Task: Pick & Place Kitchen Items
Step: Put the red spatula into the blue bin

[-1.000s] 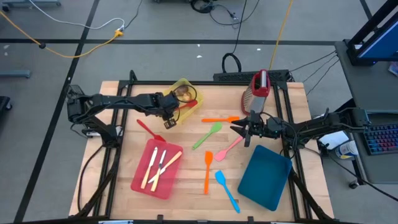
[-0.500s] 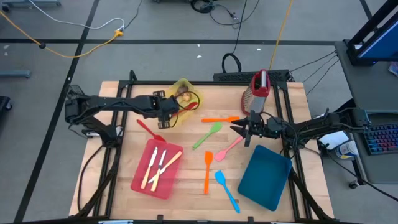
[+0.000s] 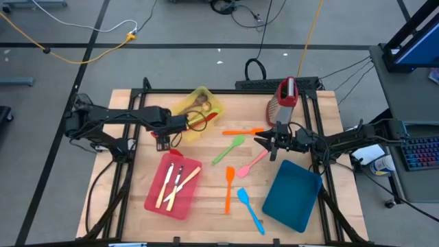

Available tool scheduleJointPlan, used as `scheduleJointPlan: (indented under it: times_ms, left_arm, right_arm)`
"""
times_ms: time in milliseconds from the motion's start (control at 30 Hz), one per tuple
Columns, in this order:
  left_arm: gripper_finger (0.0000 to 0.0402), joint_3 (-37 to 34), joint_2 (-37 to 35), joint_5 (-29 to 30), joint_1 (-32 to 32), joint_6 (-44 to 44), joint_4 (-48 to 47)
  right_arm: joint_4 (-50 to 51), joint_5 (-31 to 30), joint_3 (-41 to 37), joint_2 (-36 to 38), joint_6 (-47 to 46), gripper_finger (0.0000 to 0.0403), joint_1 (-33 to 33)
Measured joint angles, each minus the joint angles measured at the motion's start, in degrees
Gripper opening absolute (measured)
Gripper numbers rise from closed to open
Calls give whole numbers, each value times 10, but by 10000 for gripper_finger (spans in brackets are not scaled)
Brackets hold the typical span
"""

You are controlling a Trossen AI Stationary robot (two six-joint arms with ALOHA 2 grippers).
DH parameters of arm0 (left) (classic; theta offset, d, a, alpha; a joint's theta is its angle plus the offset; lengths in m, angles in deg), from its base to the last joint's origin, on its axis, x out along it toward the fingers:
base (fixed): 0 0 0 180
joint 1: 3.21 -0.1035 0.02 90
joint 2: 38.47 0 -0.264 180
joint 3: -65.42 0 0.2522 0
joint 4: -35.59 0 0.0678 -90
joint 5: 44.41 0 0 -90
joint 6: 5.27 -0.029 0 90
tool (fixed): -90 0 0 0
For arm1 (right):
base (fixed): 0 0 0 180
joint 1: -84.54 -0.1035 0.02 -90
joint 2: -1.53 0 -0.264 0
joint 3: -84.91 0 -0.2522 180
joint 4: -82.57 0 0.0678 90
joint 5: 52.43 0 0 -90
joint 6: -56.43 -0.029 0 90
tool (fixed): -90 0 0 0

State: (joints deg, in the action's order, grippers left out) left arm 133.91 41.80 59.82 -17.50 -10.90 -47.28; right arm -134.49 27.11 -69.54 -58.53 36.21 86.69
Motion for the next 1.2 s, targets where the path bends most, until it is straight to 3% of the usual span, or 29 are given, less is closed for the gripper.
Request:
scheduleJointPlan:
  times_ms: [167, 433, 600, 933, 1033, 1200]
  left_arm:
    - [212, -76, 0, -24, 0, -70, 28]
    - [212, -172, 0, 10, -12, -145, 178]
    - [211, -185, 0, -13, -22, -168, 239]
    - [208, -183, 31, -56, -45, -211, 259]
    - [183, -182, 41, -58, -50, -221, 254]
    - [97, -183, 42, -73, -50, -191, 250]
  right_arm:
    - [-8, 0, 0, 0, 5, 132, 0]
    - [-11, 0, 0, 0, 15, 132, 0]
    - [-14, 0, 0, 0, 14, 132, 0]
    - [-16, 0, 0, 0, 27, 132, 0]
    - [-16, 0, 0, 0, 29, 132, 0]
    - [-6, 0, 0, 0, 30, 132, 0]
